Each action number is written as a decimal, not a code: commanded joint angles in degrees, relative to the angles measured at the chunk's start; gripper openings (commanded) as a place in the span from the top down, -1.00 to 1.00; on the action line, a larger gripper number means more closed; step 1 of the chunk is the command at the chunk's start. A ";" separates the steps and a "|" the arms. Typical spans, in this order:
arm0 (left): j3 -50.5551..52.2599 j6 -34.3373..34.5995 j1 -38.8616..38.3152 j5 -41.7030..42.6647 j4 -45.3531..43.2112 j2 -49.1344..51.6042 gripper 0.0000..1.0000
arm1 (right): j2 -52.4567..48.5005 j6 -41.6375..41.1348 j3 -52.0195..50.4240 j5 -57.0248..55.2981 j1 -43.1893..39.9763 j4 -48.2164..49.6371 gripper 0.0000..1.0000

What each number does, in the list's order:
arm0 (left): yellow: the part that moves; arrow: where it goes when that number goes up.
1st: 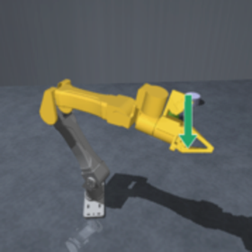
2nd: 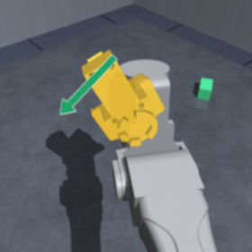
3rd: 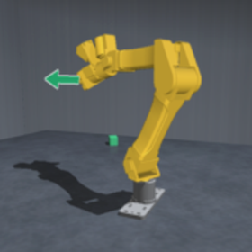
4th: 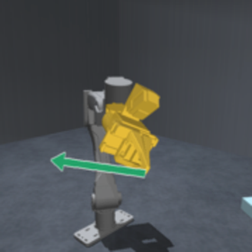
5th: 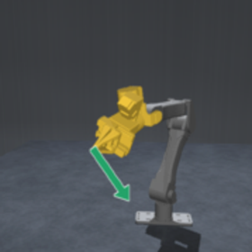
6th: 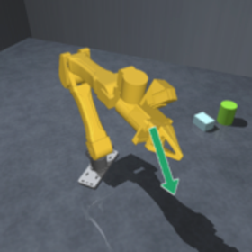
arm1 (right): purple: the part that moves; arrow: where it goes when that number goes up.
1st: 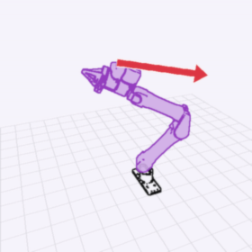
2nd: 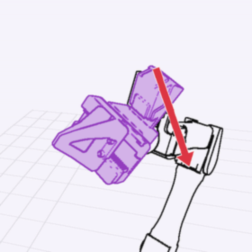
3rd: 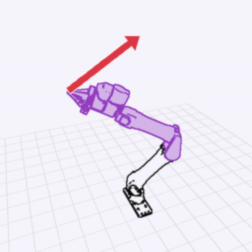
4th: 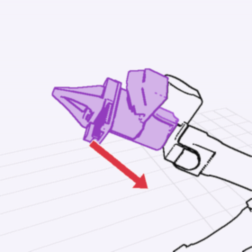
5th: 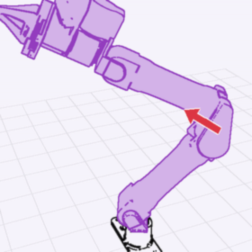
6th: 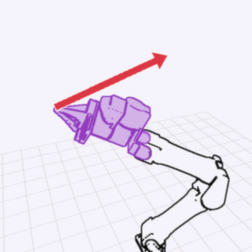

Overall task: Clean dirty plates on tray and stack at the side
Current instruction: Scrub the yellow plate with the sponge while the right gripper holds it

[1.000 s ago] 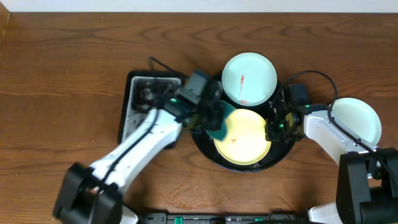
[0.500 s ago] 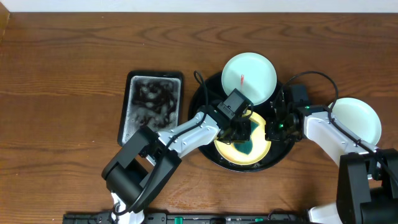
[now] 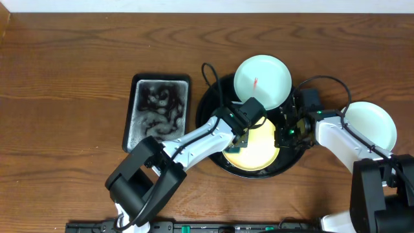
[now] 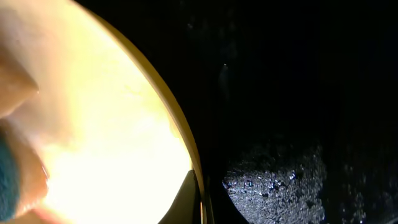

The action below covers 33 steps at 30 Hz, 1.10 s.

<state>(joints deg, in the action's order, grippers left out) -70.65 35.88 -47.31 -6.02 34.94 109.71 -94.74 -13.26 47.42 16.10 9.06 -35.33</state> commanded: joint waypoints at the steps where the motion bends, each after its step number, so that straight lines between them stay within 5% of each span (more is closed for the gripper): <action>1: 2.60 -2.62 2.08 -11.50 1.92 2.89 0.85 | -1.29 -0.87 -1.46 -5.75 -0.35 0.00 0.98; 11: 2.62 2.38 1.46 27.80 -15.30 4.46 0.85 | -1.29 -1.42 -1.46 -5.73 -0.35 -0.24 0.97; 20: 2.62 5.95 -1.84 34.80 -19.82 8.92 0.85 | -1.29 -1.57 -1.46 -5.53 -0.35 -0.24 0.97; 33: 2.60 -1.81 -2.91 37.57 -12.26 8.09 0.86 | -1.29 -1.55 -1.46 -5.55 -0.35 -0.02 0.97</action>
<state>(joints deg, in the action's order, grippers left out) -70.98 35.97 -48.86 26.17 18.35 114.59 -94.74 -14.04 47.29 15.88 9.06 -35.29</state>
